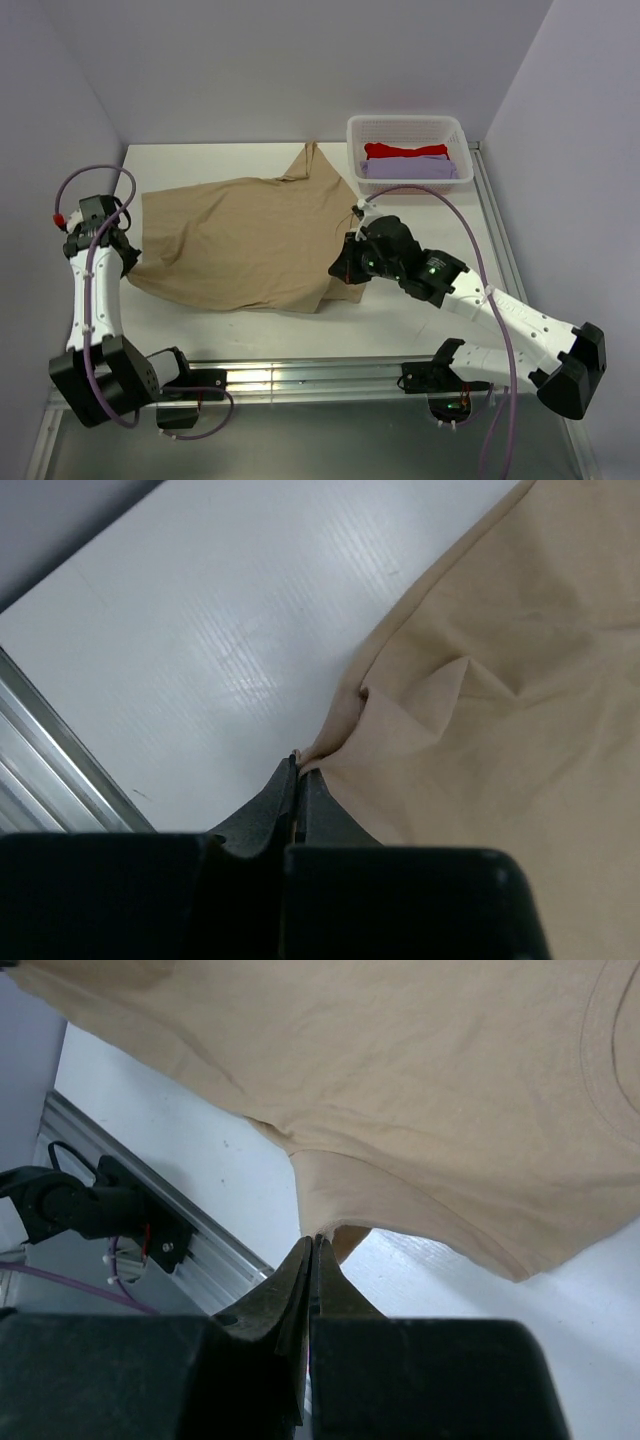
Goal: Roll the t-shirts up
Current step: Flatten the tshirt
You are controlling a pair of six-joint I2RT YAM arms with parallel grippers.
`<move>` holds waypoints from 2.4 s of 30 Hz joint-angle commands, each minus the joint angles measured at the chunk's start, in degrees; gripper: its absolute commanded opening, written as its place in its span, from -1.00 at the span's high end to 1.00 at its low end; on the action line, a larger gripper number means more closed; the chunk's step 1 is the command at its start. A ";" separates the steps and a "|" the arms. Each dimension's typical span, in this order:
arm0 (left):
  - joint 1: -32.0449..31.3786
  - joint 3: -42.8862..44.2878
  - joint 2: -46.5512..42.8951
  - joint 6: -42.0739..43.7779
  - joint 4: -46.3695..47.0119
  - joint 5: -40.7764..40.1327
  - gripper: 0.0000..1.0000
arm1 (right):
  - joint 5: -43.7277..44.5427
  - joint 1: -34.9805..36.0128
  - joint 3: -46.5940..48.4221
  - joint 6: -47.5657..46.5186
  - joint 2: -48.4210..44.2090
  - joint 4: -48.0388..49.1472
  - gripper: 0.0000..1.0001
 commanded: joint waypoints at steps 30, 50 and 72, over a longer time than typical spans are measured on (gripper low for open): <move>0.12 16.62 7.69 1.79 4.67 6.96 -0.28 | 13.45 1.99 7.19 0.66 6.06 -6.50 -0.13; -2.52 27.61 39.53 -5.06 12.68 17.27 -0.51 | 14.84 -15.36 33.47 -5.24 52.74 -4.29 -0.16; -7.70 34.19 56.84 -8.23 13.65 6.81 -0.06 | 11.67 -16.95 39.54 -3.39 66.37 -2.62 0.41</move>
